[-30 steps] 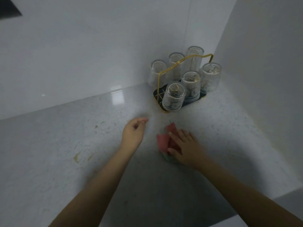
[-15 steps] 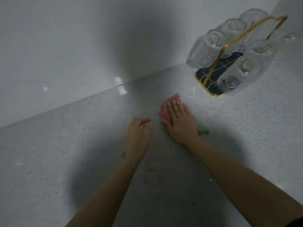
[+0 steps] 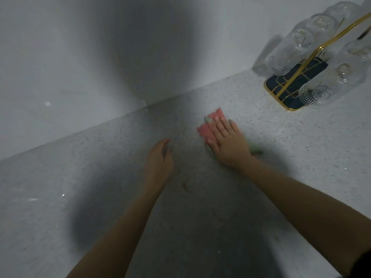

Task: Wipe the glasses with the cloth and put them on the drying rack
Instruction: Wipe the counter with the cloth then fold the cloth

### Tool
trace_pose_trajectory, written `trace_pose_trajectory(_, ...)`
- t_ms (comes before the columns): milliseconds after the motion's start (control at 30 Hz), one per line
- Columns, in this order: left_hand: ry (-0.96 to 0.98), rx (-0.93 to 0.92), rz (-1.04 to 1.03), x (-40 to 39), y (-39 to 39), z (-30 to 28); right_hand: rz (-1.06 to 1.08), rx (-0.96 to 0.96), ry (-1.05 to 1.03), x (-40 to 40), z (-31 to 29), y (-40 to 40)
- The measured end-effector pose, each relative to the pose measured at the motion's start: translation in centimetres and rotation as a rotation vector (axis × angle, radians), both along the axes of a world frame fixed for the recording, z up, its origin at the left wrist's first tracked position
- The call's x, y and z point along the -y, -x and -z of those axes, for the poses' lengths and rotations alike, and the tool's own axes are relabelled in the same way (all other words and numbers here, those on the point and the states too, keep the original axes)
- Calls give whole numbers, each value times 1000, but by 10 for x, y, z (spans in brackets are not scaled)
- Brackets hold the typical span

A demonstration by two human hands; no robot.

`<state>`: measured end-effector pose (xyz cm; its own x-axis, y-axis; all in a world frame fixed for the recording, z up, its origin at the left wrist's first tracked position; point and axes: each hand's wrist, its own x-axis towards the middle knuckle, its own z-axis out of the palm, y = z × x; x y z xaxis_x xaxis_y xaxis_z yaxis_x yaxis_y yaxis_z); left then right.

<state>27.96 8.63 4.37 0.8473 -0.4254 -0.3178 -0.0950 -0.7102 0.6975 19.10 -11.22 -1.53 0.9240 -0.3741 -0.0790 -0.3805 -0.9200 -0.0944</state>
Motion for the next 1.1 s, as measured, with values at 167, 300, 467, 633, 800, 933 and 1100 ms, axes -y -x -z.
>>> trace_pose_trajectory(167, 46, -16, -55, -14, -3, 5, -420, -3, -25, -74, 6, -6)
trace_pose_trajectory(300, 45, -43, -45, -28, 6, 5, -812, -64, -68, -95, 4, 79)
trace_pose_trajectory(467, 24, -30, 0, -30, 25, -10, -431, -64, 8, -26, -2, 41)
trace_pose_trajectory(633, 65, -21, 17, -27, 43, -14, -248, -72, -4, -69, 2, 35)
trace_pose_trajectory(800, 87, -54, 58, -20, 70, -14, -596, -98, -139, -134, -4, 160)
trace_pose_trajectory(933, 83, -85, 136, -1, 91, -22, -285, -80, -8, -59, -7, 181)
trace_pose_trajectory(1100, 100, -97, 224, 21, 116, -29, 294, -72, 12, -21, -2, 166)
